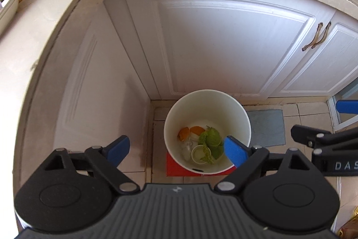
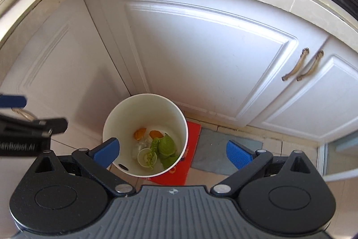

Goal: Collect trash

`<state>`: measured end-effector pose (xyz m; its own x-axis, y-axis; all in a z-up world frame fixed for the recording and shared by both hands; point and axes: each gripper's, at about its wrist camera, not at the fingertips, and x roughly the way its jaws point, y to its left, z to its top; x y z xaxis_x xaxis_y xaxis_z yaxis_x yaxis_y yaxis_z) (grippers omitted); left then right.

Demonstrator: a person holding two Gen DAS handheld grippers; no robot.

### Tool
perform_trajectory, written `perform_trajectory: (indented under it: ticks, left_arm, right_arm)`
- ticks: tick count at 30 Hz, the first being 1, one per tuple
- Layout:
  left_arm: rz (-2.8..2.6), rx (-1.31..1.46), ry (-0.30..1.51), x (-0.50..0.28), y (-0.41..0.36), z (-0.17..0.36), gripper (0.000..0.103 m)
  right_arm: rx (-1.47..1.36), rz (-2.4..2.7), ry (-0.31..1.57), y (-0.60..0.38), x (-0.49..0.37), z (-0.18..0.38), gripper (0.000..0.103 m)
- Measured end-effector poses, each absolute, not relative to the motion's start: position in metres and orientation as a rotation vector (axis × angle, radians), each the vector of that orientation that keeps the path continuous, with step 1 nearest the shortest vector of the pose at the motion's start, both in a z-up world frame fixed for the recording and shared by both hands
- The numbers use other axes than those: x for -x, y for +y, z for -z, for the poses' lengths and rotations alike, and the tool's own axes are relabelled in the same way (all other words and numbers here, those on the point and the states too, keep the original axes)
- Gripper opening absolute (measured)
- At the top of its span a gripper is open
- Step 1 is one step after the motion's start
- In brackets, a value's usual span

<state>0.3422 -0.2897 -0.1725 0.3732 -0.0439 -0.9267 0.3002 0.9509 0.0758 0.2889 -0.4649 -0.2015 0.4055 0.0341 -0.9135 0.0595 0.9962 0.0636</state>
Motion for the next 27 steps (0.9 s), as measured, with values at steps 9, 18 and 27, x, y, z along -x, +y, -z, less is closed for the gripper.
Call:
perform_trajectory:
  ticks: [9, 18, 27]
  left_arm:
    - [0.188, -0.223, 1.179, -0.335, -0.276, 0.157, 0.093]
    - [0.181, -0.211, 1.186, -0.333, -0.274, 0.156, 0.093]
    - [0.171, -0.208, 1.190, -0.333, -0.273, 0.155, 0.093]
  right_arm:
    - [-0.101, 0.021, 1.149, -0.452, -0.288, 0.189, 0.103]
    - [-0.094, 0.012, 1.149, -0.445, -0.285, 0.186, 0.103]
    - [-0.093, 0.000, 1.149, -0.441, -0.285, 0.185, 0.103]
